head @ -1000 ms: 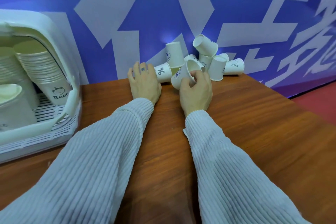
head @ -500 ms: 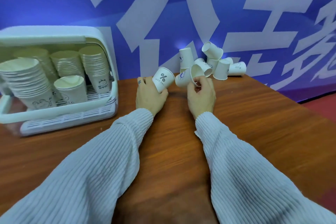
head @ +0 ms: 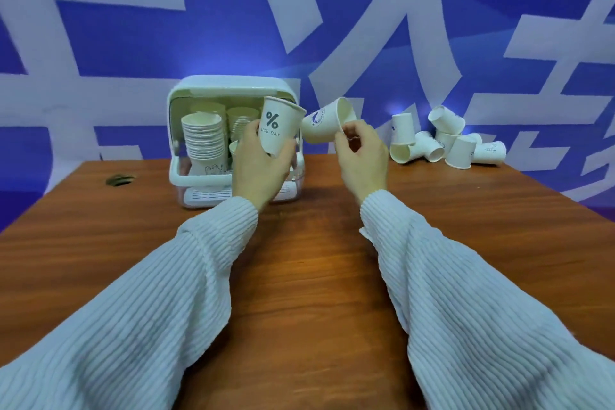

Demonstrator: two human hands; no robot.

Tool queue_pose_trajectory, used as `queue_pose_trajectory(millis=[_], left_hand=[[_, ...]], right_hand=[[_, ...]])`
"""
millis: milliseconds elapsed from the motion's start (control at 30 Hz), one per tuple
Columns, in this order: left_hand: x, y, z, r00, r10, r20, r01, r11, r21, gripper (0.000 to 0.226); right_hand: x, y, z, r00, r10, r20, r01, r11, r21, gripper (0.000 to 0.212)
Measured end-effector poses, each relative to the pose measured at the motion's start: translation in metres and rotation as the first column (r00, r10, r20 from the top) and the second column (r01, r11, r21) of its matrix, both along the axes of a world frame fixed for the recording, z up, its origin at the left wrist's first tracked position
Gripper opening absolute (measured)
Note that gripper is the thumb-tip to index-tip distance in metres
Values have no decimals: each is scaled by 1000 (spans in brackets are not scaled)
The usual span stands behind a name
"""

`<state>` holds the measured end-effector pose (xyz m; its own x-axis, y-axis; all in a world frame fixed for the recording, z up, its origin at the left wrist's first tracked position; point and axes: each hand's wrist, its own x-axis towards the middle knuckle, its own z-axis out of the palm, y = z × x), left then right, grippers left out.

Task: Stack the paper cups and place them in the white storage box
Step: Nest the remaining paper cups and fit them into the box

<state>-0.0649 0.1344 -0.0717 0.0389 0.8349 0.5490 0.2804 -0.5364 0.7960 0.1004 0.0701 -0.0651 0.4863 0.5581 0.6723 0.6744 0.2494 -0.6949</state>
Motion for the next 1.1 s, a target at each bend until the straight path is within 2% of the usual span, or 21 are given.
queue_pose_trajectory(millis=[100,200,367,567,700,833,933,1033,1100], left_hand=[[-39,1,-1,995,76,59,-75,997,-22,45],[-68,4,-7,987,137,90,-131,989,-68,40],[-90,11,-19,988,125,94,-115,988,-104,51],[-95,16,-24,993,88,76,-83,994,-70,54],[-95,19,-27,991,120,51,-117,991,-60,59],[-96,21,-24,992,105,77,-98,992,-82,59],[-97,22,-18,993,84,82,-78,994,-81,79],[-97,26,-10,998,63,-17,-63,998,9,99],[-95,32,-1,995,46,-89,-40,996,74,96]], right_hand=[[-31,22,8,992,88,87,-85,996,-41,7],[-57,41,13,962,175,208,-140,975,-172,12],[-78,64,13,849,177,499,-10,948,-319,17],[-81,81,21,751,119,650,90,956,-279,19],[-78,89,21,679,225,699,148,890,-431,27],[-77,99,15,659,306,688,204,807,-554,35],[-80,103,10,638,361,680,235,750,-619,41],[-80,102,4,649,346,678,210,775,-596,42],[-77,102,1,640,334,693,200,798,-569,36]])
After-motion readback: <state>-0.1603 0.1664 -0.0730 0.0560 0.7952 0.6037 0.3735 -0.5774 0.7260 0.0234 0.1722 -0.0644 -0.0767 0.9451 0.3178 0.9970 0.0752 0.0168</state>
